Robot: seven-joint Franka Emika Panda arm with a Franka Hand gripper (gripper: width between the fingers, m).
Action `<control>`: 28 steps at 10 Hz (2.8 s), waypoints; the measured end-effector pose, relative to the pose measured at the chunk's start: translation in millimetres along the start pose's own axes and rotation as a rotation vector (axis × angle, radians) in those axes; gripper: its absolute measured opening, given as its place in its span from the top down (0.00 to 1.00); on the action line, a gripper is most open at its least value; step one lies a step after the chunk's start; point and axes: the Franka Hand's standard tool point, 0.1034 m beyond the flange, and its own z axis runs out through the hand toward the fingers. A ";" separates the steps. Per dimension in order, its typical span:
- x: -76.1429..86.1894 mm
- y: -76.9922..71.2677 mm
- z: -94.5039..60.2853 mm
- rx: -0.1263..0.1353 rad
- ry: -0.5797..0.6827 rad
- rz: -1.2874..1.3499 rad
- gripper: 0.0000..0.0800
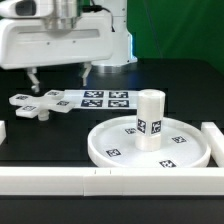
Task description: Assemble round table
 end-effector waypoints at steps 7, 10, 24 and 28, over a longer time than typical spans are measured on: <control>-39.1 12.6 16.8 -0.011 -0.022 0.060 0.19; -41.5 12.8 18.8 -0.011 -0.024 0.063 0.19; -61.0 8.1 40.3 0.019 -0.064 0.044 0.19; -63.7 5.8 44.9 0.025 -0.073 0.044 0.34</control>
Offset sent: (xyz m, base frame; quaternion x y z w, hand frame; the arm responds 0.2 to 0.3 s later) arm 0.0000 0.0000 0.0000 0.0000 0.0000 0.0000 1.0000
